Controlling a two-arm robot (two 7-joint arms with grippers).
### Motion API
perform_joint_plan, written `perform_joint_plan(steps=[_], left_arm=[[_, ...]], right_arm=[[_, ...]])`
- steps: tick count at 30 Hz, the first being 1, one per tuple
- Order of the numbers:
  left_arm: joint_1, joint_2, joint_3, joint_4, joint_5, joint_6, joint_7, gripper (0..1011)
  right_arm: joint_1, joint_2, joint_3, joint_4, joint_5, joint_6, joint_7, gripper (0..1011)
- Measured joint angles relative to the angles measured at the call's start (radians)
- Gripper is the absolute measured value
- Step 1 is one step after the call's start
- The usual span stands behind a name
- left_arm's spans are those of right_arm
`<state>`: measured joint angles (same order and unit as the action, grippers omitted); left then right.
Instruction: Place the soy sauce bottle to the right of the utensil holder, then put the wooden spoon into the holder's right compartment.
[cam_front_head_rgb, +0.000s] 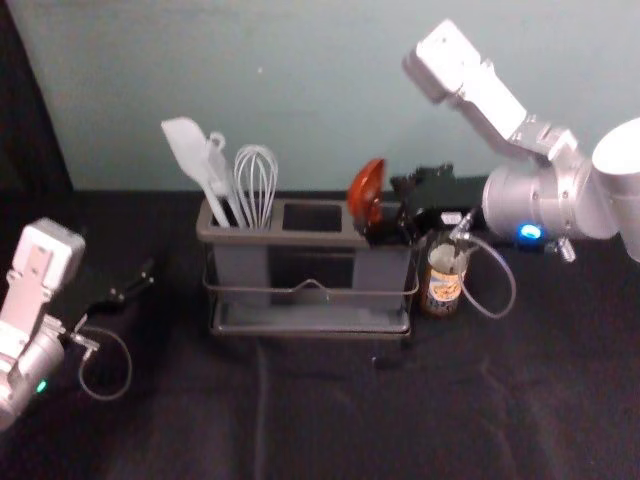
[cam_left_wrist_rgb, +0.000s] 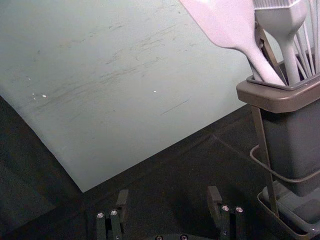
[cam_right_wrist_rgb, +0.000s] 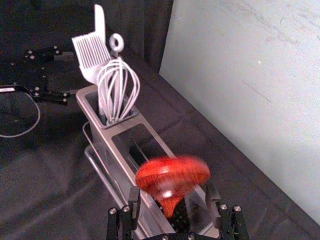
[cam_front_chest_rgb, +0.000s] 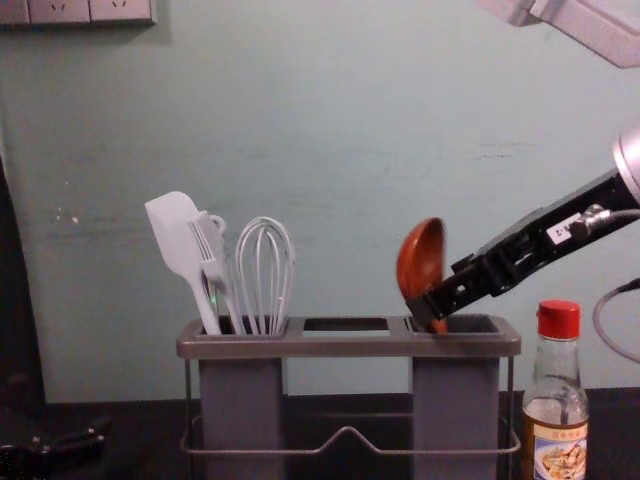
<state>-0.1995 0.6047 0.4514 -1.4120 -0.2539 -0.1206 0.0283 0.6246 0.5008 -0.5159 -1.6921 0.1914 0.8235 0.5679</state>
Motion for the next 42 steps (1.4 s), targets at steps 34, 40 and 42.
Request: perform_joint_plan(steps=[34,40,42], left_arm=[[0.0,0.0,0.0,0.0,0.0,0.0,0.0,1011],[0.0,0.0,0.0,0.0,0.0,0.0,0.0,1012],[0.0,0.0,0.0,0.0,0.0,0.0,0.0,1011]], right_arm=[[-0.002,-0.005,0.0,0.004,0.002,0.004,-0.016,1004],[-0.002,-0.005,0.0,0.004,0.002,0.004,-0.016,1004],[-0.002,-0.005,0.0,0.004,0.002,0.003,-0.016,1004]])
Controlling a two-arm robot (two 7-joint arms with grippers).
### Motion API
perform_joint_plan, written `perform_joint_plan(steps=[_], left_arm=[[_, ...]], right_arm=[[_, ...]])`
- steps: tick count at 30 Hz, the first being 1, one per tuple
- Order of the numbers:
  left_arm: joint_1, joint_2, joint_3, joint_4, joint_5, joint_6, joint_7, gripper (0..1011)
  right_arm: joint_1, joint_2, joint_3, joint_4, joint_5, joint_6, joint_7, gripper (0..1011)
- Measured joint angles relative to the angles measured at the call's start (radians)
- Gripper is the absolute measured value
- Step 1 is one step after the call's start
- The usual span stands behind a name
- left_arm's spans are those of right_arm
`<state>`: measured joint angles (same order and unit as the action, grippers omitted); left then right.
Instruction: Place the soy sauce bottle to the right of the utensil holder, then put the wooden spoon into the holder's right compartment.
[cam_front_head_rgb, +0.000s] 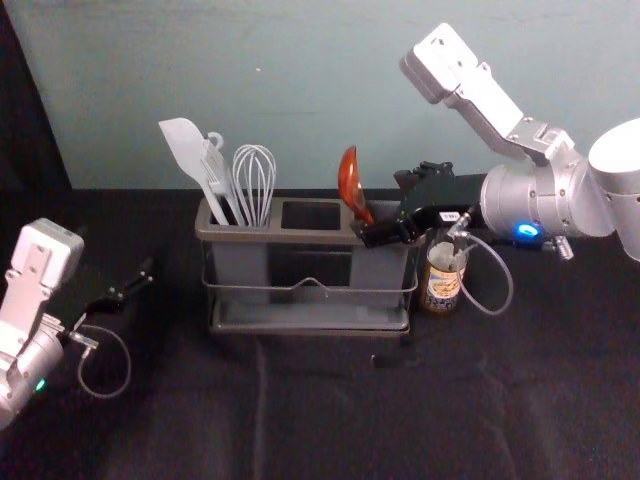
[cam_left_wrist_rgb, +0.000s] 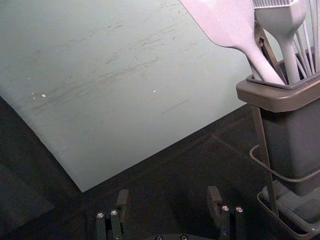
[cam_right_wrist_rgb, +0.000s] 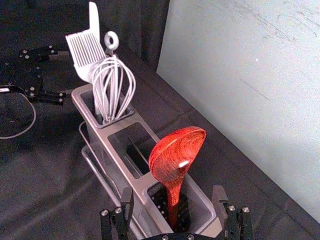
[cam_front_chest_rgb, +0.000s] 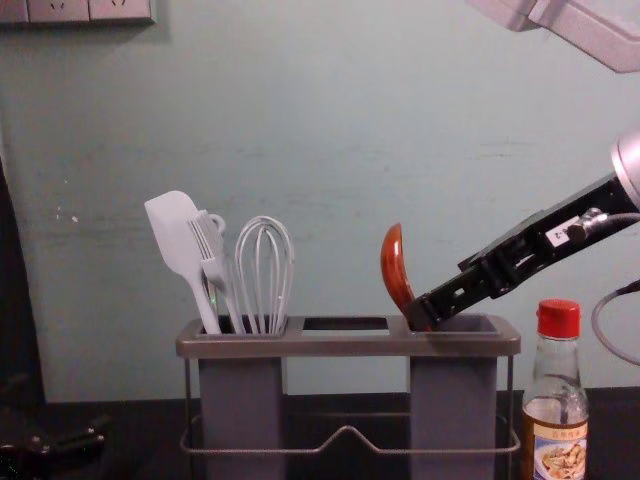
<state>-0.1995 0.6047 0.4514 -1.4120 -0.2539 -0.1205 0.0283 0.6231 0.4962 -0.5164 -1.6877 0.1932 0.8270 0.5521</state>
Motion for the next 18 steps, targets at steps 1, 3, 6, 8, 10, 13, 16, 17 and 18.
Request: perform_joint_plan(steps=[1,3,6,8,10,13,16,17,18], left_arm=[[0.0,0.0,0.0,0.0,0.0,0.0,0.0,1011],[0.0,0.0,0.0,0.0,0.0,0.0,0.0,1011],[0.0,0.0,0.0,0.0,0.0,0.0,0.0,1012],[0.0,0.0,0.0,0.0,0.0,0.0,0.0,1011],[0.0,0.0,0.0,0.0,0.0,0.0,0.0,1011],[0.0,0.0,0.0,0.0,0.0,0.0,0.0,1012],[0.0,0.0,0.0,0.0,0.0,0.0,0.0,1012],[0.0,0.0,0.0,0.0,0.0,0.0,0.0,1011],[0.0,0.0,0.0,0.0,0.0,0.0,0.0,1011]], right_arm=[[0.0,0.0,0.0,0.0,0.0,0.0,0.0,1004],[0.0,0.001,0.0,-0.001,0.0,-0.001,0.0,1004],[-0.018,0.021,0.007,-0.06,0.003,0.0,-0.005,1004],[-0.04,0.027,0.021,-0.102,0.002,0.008,-0.025,1004],[-0.064,0.029,0.035,-0.14,0.0,0.018,-0.047,1004],[-0.13,0.026,0.072,-0.218,-0.008,0.035,-0.1,1004],[-0.208,0.016,0.117,-0.282,-0.01,0.046,-0.147,1004],[-0.229,0.013,0.127,-0.295,-0.01,0.048,-0.158,1004],[-0.248,0.01,0.138,-0.31,-0.01,0.048,-0.17,1004]])
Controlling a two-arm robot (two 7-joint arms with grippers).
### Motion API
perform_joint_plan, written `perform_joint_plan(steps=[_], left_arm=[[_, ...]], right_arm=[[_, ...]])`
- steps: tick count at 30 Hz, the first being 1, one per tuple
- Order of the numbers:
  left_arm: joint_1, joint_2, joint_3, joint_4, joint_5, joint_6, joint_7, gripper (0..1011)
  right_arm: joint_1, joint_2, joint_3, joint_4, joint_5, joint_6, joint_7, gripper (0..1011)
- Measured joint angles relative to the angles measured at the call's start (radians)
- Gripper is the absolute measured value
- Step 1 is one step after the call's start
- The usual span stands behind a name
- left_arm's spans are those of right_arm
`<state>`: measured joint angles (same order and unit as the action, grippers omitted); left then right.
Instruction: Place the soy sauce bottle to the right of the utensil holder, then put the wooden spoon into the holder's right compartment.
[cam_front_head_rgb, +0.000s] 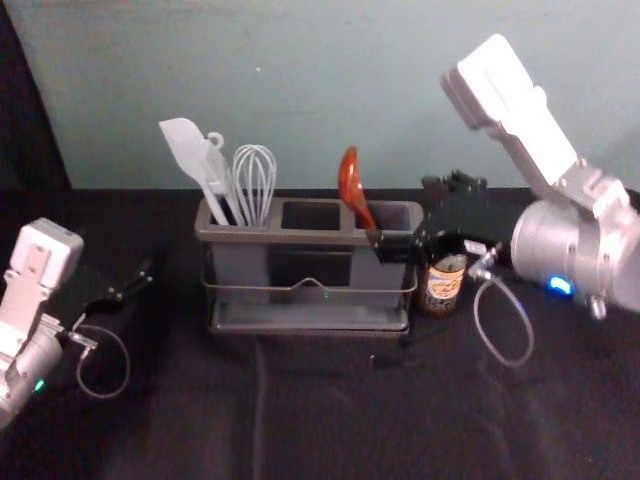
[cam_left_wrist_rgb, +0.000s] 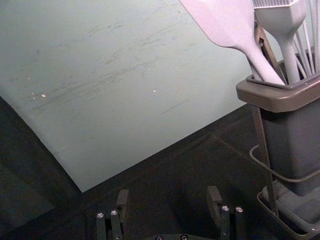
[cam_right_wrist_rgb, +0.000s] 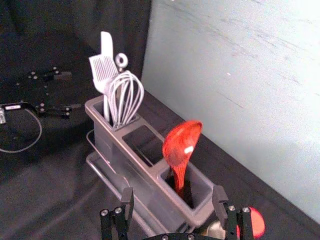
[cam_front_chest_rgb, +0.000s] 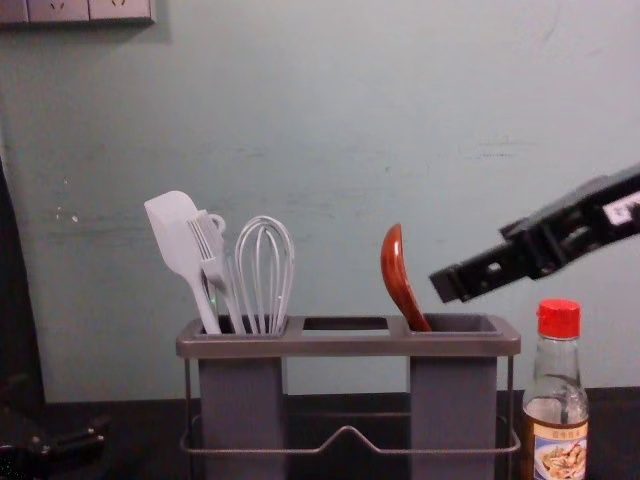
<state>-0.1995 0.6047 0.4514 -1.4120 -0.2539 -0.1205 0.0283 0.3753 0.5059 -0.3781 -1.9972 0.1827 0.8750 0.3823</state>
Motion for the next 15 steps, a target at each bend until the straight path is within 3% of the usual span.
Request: perform_joint_plan(steps=[4,5,6,7,10,13,15], left_arm=[[0.0,0.0,0.0,0.0,0.0,0.0,0.0,1011],[0.0,0.0,0.0,0.0,0.0,0.0,0.0,1012],[0.0,0.0,0.0,0.0,0.0,0.0,0.0,1011],[0.0,0.0,0.0,0.0,0.0,0.0,0.0,1011],[0.0,0.0,0.0,0.0,0.0,0.0,0.0,1011],[0.0,0.0,0.0,0.0,0.0,0.0,0.0,1011],[0.0,0.0,0.0,0.0,0.0,0.0,0.0,1012]], right_arm=[[-0.14,-0.015,0.052,-0.086,-0.033,-0.012,-0.094,1004],[-0.195,-0.021,0.064,-0.11,-0.055,-0.037,-0.134,1004],[-0.195,-0.021,0.064,-0.11,-0.055,-0.037,-0.134,1004],[-0.247,-0.026,0.076,-0.125,-0.076,-0.078,-0.172,1004],[-0.328,-0.036,0.096,-0.137,-0.108,-0.155,-0.232,1004],[-0.435,-0.051,0.126,-0.133,-0.145,-0.282,-0.303,1004],[-0.47,-0.058,0.135,-0.126,-0.158,-0.328,-0.325,1004]])
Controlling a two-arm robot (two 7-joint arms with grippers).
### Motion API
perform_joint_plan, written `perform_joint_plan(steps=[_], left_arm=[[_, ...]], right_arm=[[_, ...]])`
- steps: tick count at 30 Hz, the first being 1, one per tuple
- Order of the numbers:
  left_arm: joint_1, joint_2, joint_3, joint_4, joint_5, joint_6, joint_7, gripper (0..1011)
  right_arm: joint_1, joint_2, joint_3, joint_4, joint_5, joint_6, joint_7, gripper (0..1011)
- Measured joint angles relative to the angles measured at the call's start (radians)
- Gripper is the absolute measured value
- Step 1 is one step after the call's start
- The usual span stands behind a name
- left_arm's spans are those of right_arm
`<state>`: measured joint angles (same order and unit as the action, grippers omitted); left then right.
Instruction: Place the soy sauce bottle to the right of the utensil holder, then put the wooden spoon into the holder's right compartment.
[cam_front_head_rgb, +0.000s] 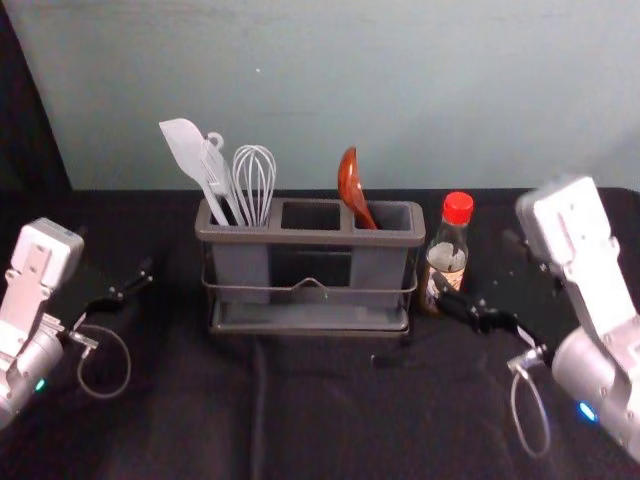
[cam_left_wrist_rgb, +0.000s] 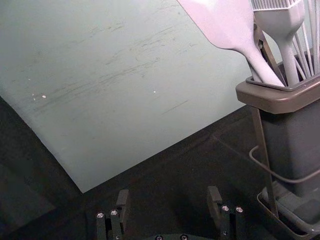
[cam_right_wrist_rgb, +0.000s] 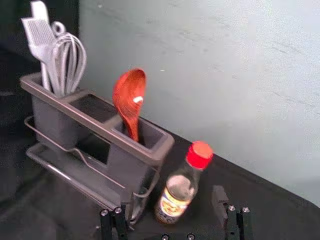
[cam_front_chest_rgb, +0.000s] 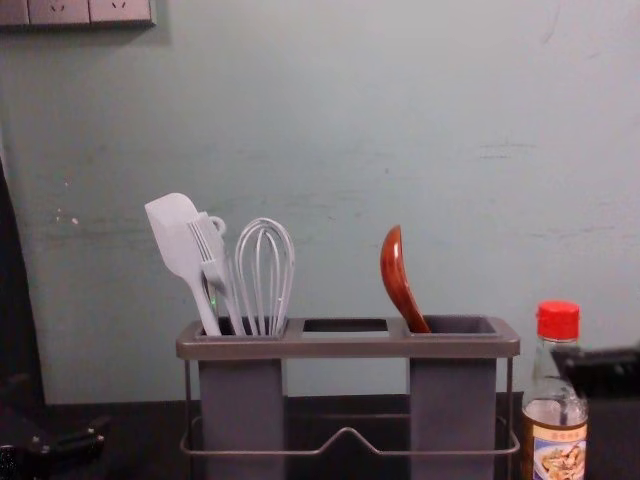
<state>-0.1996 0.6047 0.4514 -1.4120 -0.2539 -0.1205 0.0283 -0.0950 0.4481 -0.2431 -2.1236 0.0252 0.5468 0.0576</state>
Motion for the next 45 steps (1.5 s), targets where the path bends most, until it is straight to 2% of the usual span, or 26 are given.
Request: perform_joint_plan(steps=[3,4,8,14,18,23,45], left_arm=[[0.0,0.0,0.0,0.0,0.0,0.0,0.0,1011],[0.0,0.0,0.0,0.0,0.0,0.0,0.0,1011],[0.0,0.0,0.0,0.0,0.0,0.0,0.0,1011],[0.0,0.0,0.0,0.0,0.0,0.0,0.0,1012],[0.0,0.0,0.0,0.0,0.0,0.0,0.0,1011],[0.0,0.0,0.0,0.0,0.0,0.0,0.0,1011],[0.0,0.0,0.0,0.0,0.0,0.0,0.0,1011]], right_arm=[[-0.052,-0.012,0.01,0.012,-0.021,-0.071,-0.035,1004],[-0.076,-0.02,0.01,0.02,-0.039,-0.114,-0.056,1004],[-0.123,-0.047,0.001,0.05,-0.078,-0.209,-0.107,1004],[-0.155,-0.084,0.002,0.082,-0.089,-0.276,-0.131,1004],[-0.161,-0.098,0.001,0.091,-0.108,-0.296,-0.14,1004],[-0.154,-0.111,0.002,0.096,-0.12,-0.289,-0.139,1004],[-0.158,-0.106,0.0,0.095,-0.118,-0.294,-0.139,1004]])
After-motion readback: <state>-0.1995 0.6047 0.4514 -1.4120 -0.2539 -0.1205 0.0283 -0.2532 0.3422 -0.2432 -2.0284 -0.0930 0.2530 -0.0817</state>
